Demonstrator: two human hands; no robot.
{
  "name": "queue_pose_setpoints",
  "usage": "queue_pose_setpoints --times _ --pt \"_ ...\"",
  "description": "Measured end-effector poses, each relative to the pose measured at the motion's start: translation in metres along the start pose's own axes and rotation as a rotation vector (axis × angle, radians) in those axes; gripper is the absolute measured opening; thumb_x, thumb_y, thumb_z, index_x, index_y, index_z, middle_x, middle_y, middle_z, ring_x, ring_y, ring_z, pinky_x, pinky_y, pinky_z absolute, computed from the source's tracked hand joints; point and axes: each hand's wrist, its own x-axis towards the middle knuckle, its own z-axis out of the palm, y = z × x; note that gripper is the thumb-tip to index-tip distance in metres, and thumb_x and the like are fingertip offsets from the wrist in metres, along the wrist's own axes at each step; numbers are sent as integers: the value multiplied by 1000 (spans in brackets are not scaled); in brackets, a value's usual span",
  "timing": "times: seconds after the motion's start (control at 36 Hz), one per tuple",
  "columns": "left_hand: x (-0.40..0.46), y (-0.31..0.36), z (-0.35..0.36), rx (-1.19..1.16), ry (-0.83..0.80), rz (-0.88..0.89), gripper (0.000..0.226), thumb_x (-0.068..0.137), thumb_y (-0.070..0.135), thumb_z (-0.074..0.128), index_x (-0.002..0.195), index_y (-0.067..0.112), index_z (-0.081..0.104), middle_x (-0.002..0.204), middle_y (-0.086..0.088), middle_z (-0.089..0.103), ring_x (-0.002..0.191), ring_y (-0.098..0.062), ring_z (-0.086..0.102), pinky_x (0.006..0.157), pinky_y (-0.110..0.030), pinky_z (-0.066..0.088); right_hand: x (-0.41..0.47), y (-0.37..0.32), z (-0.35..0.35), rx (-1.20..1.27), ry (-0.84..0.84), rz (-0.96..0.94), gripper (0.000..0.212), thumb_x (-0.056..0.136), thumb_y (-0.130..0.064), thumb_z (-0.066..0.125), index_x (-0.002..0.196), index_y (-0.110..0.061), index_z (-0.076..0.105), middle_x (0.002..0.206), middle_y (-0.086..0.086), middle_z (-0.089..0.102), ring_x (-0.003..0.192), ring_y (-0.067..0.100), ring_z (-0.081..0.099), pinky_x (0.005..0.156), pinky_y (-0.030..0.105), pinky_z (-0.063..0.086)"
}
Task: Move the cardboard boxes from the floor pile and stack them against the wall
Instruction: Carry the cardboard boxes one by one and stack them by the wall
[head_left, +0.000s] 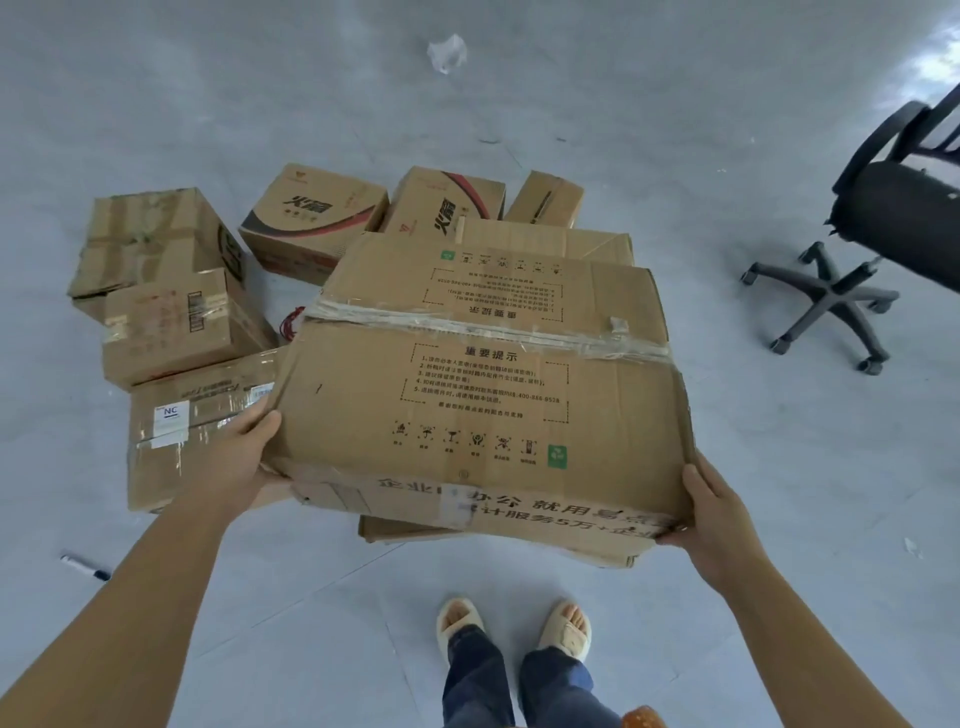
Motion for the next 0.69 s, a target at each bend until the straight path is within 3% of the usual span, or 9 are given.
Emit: queue_pose_setpoints --times 0.14,0.22,0.36,0.42,0.47,0.56,0.61,0.69 --pt "-18 13 10 -64 -18 42 40 103 6 35 141 15 43 130 0 49 115 -20 43 89 -51 41 1 -14 -9 48 -54 -26 39 105 -18 30 138 -30 48 122 -9 59 104 18 57 69 46 52" --pt "-29 14 12 -97 -29 40 40 103 6 34 140 16 45 121 3 51 111 -18 44 89 -49 41 -1 -21 -15 62 -75 -51 39 106 -19 29 138 -30 48 122 -10 60 103 18 58 67 44 51" --pt "-42 16 1 -143 0 52 38 103 11 37 139 17 46 136 1 49 118 -22 43 93 -56 41 -1 -35 -19 52 -114 -103 39 105 -21 30 140 -30 47 128 -9 58 102 19 57 53 33 50" --pt "-50 19 -2 -175 33 75 40 102 10 38 142 16 42 130 2 47 117 -22 42 94 -57 40 3 -41 -17 45 -138 -119 39 105 -22 31 140 -31 47 132 -8 58 105 22 57 51 31 49" --pt "-60 21 -5 -206 53 100 39 102 10 38 141 15 43 126 1 48 118 -22 43 95 -56 40 8 -48 -13 47 -164 -127 40 105 -22 31 141 -30 46 134 -6 57 110 24 56 56 33 50" --pt "-73 18 -11 -234 81 107 39 102 13 39 140 16 44 137 2 46 128 -25 42 97 -61 40 18 -59 -8 60 -222 -125 40 105 -20 31 142 -28 45 135 -6 56 114 21 55 73 43 49" --pt "-81 11 -12 -246 107 112 39 102 14 40 141 18 45 145 3 42 133 -27 39 94 -64 42 29 -66 -8 46 -262 -122 39 105 -19 31 141 -27 46 129 -9 59 105 15 58 74 45 49" --pt "-99 1 -4 -257 159 127 41 102 14 38 142 20 44 146 2 44 129 -28 43 85 -57 48 48 -76 -13 26 -308 -97 39 105 -18 31 140 -26 46 127 -11 59 99 16 59 72 47 47"
